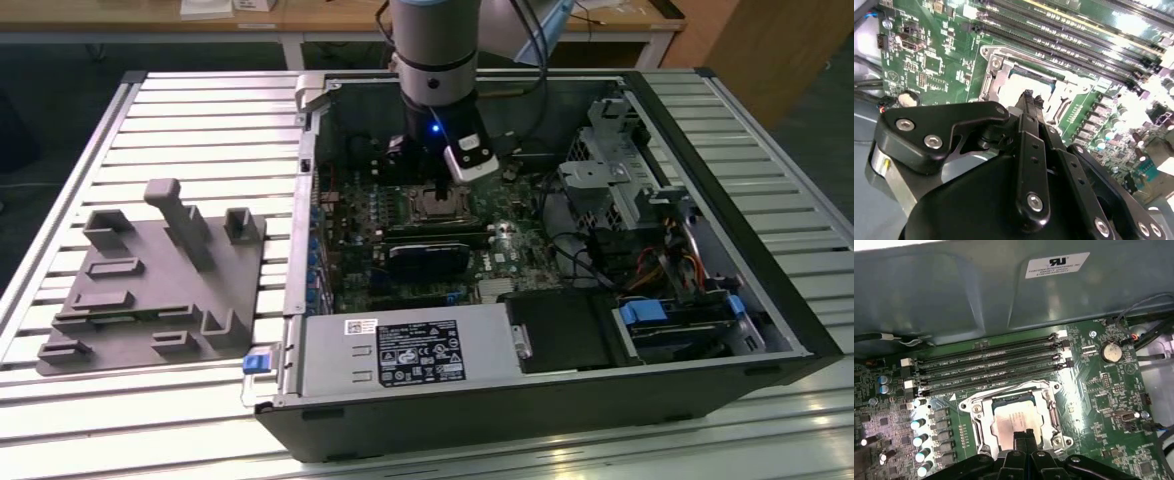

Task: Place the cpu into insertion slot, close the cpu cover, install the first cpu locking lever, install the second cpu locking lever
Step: 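Install the second cpu locking lever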

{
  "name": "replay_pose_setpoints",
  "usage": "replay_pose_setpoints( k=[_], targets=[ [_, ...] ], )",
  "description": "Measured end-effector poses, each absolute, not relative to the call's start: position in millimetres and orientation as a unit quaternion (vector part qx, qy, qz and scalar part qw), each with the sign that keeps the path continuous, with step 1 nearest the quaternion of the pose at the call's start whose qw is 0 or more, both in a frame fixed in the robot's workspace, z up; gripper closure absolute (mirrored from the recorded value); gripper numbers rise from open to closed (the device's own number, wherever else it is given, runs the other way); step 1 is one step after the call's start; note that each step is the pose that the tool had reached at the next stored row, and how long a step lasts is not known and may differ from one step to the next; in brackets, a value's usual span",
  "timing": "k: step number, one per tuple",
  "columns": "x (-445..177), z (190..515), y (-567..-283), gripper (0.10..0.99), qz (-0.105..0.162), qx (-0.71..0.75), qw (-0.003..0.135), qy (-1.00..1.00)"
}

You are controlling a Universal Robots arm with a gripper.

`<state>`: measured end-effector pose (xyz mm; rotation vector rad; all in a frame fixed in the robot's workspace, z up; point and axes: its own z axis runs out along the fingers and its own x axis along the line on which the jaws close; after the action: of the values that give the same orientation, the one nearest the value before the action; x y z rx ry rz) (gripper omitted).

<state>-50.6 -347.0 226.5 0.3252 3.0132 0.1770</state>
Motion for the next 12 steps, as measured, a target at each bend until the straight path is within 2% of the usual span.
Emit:
replay_pose_setpoints(
  k=[3,12],
  targets=[
    [-50.6,226.6,-346.0,0.980,0.046,0.106,0.054,0.992],
    [-49.4,226.6,-341.4,0.980,0.046,0.106,0.053,0.992]
  ],
)
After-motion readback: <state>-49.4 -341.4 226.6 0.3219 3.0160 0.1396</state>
